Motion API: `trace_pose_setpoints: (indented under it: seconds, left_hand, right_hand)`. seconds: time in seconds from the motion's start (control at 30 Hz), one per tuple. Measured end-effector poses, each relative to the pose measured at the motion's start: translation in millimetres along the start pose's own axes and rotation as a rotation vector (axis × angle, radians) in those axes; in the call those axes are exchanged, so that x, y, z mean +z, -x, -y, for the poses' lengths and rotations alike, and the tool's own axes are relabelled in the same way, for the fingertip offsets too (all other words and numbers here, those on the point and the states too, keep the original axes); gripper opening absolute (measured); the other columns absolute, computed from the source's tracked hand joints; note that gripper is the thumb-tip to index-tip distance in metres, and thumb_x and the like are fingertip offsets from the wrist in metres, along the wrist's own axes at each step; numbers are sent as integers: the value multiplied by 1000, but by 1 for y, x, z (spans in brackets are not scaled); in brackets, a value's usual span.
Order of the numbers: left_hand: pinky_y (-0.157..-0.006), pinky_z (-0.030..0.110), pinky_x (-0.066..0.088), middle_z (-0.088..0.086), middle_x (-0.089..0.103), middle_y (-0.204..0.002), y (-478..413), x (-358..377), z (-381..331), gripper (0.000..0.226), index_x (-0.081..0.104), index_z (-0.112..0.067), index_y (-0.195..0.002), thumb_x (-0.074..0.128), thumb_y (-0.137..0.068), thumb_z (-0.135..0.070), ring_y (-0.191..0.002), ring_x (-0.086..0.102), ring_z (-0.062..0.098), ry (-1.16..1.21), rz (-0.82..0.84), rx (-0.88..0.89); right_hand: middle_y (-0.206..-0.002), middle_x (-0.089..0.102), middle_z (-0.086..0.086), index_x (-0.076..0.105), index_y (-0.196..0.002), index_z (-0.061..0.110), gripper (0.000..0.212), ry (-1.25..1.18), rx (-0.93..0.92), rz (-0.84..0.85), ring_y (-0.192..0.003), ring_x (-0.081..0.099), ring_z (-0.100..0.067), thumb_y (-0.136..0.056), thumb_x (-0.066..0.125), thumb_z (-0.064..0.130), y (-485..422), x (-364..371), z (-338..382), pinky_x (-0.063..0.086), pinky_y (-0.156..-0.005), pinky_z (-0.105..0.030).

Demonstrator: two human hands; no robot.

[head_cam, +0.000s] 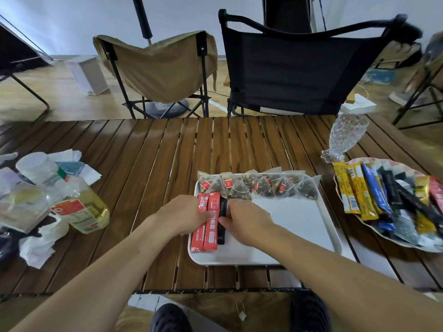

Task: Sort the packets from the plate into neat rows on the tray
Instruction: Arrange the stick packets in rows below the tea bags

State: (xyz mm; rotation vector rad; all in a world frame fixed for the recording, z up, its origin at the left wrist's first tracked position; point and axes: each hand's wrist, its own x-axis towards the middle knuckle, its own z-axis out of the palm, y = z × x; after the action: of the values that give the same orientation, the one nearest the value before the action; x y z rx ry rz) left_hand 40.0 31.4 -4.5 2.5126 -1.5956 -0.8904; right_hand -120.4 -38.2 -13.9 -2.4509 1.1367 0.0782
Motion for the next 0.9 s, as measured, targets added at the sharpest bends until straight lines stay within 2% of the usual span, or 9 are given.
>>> trace_pose_setpoints:
  seconds: [0.07, 0.13, 0.23, 0.37, 0.5, 0.6, 0.77, 0.83, 0.9]
  left_hand:
    - [-76, 22, 56, -7, 67, -106, 2, -1, -1, 37, 48, -30, -112, 50, -101, -65, -82, 68, 10, -27, -7, -16]
    - [-85, 26, 58, -11, 68, -101, 3, -4, 0, 39, 51, -31, -107, 47, -100, -69, -90, 71, 11, -134, -40, -30]
    - [-72, 21, 54, -17, 65, -86, 8, -15, -8, 41, 56, -32, -94, 44, -99, -72, -77, 69, 9, -240, -111, -17]
    - [-61, 21, 47, -11, 67, -81, 20, -21, -36, 42, 51, -30, -80, 42, -105, -62, -69, 66, 8, -236, -196, 33]
    - [-75, 36, 60, -5, 65, -76, 20, -19, -64, 46, 56, -24, -75, 45, -106, -56, -71, 66, 11, -244, -290, 137]
    - [-80, 38, 58, -5, 61, -83, 11, -14, -87, 42, 54, -26, -74, 46, -106, -53, -81, 65, 19, -228, -329, 191]
    - [-64, 35, 46, -4, 65, -81, -5, -4, -126, 40, 56, -24, -80, 43, -105, -52, -83, 67, 23, -192, -374, 278]
    - [-70, 37, 52, -5, 63, -80, -5, -1, -143, 41, 59, -24, -81, 42, -106, -51, -78, 65, 21, -169, -372, 305]
    - [-71, 39, 56, -4, 65, -76, -7, 3, -153, 43, 59, -23, -80, 41, -106, -52, -75, 64, 19, -159, -384, 341]
  right_hand:
    - [-97, 68, 2, 52, -88, 28, 28, -23, 15, 25, -92, 67, -21, -104, 49, 50, 1, -3, 1, 57, -81, -37]
    - [-85, 63, 4, 54, -81, 26, 35, -28, 38, 31, -84, 65, -20, -105, 46, 51, 2, -10, 0, 55, -76, -35]
    - [-80, 64, 0, 62, -84, 19, 38, -35, 41, 7, -78, 64, -21, -105, 47, 47, 6, -30, -12, 50, -65, -31]
    - [-80, 75, -5, 68, -84, 12, 43, -138, 60, 7, -67, 73, -21, -105, 48, 44, 15, -58, -45, 61, -73, -38]
    - [-77, 77, -4, 70, -83, 9, 43, -185, 136, -77, -58, 72, -16, -105, 49, 40, 28, -87, -88, 59, -62, -32]
    - [-74, 75, -2, 70, -84, 16, 37, -146, 208, -245, -61, 72, -16, -102, 53, 43, 41, -116, -126, 63, -69, -38]
    - [-86, 73, 1, 72, -94, 23, 16, -5, 477, -565, -79, 67, -20, -97, 61, 34, 74, -160, -205, 53, -69, -32]
    - [-99, 73, -2, 72, -104, 24, 16, 58, 634, -542, -87, 67, -24, -94, 66, 35, 82, -167, -238, 52, -71, -33]
    - [-108, 72, -5, 70, -110, 20, 30, 112, 734, -428, -95, 67, -28, -90, 72, 42, 84, -165, -263, 51, -72, -33]
